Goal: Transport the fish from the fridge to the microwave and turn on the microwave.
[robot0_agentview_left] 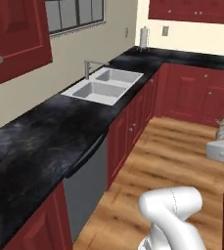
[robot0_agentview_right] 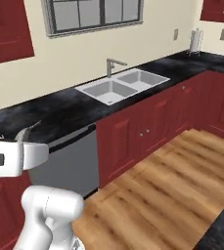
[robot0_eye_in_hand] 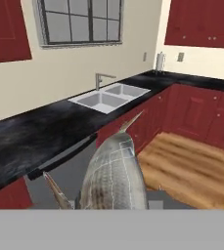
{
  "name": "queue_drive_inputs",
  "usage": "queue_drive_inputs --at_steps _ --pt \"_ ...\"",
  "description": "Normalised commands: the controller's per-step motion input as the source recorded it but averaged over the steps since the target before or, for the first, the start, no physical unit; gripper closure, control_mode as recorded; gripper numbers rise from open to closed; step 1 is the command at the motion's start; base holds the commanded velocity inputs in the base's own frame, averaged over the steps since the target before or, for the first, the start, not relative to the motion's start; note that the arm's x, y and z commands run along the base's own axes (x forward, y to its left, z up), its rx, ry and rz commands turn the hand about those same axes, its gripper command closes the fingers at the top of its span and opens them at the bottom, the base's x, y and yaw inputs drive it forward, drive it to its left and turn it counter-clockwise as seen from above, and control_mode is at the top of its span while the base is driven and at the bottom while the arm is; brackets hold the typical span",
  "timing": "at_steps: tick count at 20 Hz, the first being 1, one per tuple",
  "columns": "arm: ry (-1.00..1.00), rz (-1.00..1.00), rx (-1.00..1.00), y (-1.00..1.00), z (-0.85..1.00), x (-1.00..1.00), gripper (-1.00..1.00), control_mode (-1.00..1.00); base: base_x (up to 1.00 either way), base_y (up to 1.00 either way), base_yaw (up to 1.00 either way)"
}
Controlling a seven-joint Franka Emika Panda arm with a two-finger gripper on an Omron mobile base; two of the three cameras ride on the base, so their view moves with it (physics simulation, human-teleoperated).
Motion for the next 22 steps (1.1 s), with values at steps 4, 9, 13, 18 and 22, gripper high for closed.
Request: queue_drive_inputs --at_steps 4,9,13,18,22 --pt "0.0 0.0 0.0 0.0 0.0 0.0 1.0 1.0 0.36 -0.01 -0.58" --pt "0.0 0.0 0.0 0.0 0.0 0.0 1.0 1.0 0.58 0.0 -0.55" --pt "0.0 0.0 0.0 0.0 0.0 0.0 1.0 1.0 0.91 0.0 -0.37" --pt "0.0 0.0 0.0 0.0 0.0 0.0 1.0 1.0 1.0 0.0 -0.23" --pt "0.0 0.0 0.0 0.0 0.0 0.0 1.0 1.0 1.0 0.0 -0.23"
